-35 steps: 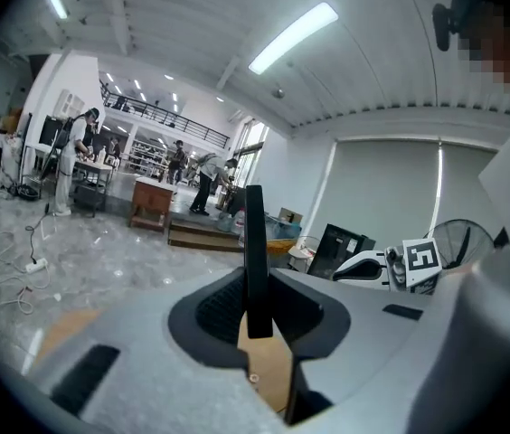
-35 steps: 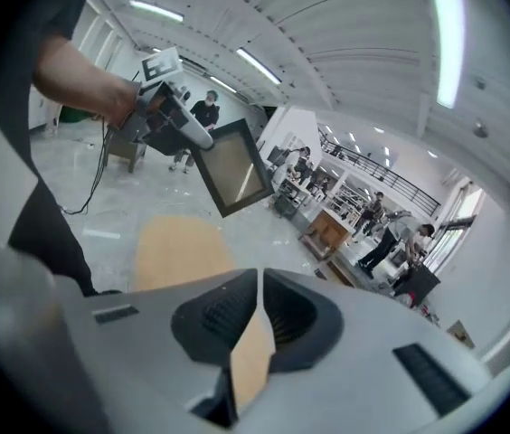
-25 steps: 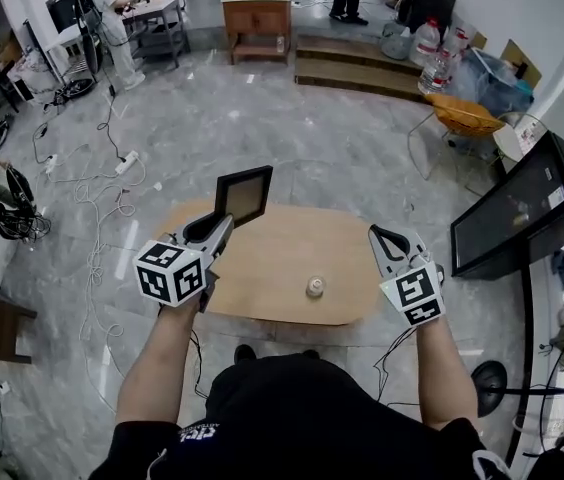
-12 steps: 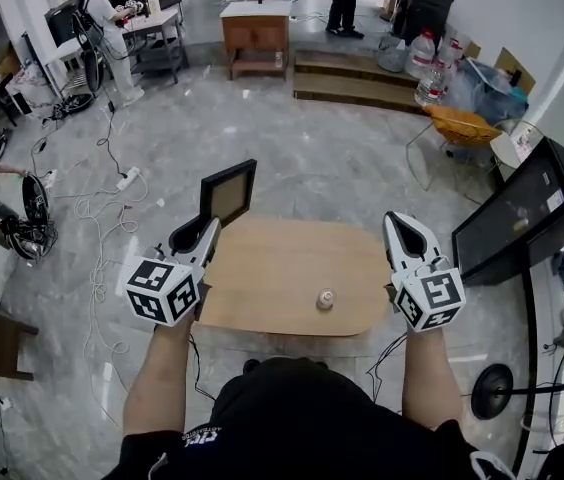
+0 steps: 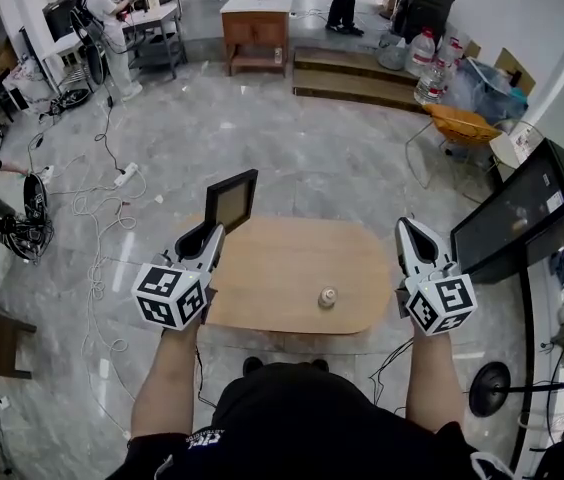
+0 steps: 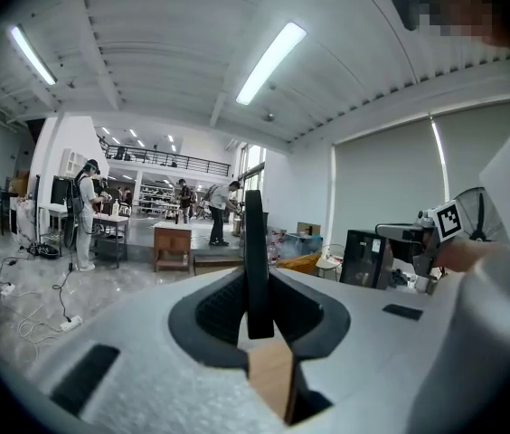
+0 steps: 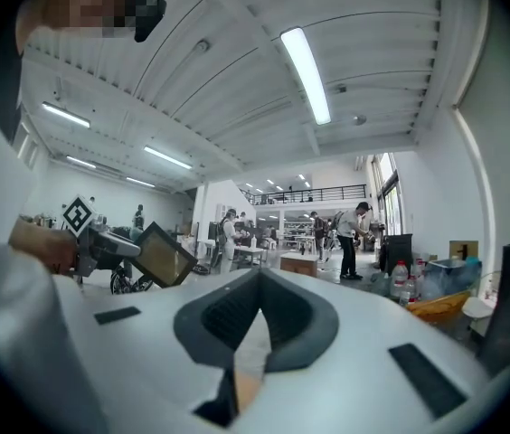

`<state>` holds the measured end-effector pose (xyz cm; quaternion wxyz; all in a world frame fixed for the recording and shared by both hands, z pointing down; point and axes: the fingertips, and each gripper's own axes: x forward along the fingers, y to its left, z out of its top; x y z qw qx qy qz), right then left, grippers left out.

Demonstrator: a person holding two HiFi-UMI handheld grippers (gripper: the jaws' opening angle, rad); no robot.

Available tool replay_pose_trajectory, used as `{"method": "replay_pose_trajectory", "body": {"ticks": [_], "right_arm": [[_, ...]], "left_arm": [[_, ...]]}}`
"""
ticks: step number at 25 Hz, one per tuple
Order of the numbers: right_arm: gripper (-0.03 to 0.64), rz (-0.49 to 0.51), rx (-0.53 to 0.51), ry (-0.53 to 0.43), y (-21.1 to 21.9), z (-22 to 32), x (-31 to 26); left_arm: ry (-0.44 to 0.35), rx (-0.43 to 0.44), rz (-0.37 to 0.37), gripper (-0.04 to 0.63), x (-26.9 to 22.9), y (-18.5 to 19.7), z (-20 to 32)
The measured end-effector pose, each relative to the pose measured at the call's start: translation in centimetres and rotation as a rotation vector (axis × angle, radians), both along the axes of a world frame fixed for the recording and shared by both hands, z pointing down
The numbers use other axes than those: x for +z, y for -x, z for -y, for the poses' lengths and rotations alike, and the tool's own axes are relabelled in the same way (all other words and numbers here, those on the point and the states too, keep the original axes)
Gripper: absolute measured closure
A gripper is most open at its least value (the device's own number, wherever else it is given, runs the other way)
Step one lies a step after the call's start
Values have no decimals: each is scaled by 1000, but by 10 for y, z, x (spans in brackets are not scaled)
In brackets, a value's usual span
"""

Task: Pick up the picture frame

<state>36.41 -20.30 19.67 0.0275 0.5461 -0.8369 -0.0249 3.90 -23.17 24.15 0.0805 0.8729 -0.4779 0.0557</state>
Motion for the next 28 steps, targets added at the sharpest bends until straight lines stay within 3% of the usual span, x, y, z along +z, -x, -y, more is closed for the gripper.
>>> {"method": "replay_pose_trajectory", "body": {"ticks": [7,13,28], "right_arm": [[614,-9,-26,3,13,1,-4],[614,-13,-44,19,19,1,3],[615,-8,-47,32,11,3,11]], "left_arm": [[-6,31,-36,523,-12,-3,6],[39,59,-75,525,7,-22,9],[19,73,-3,525,12,-26,11]]}}
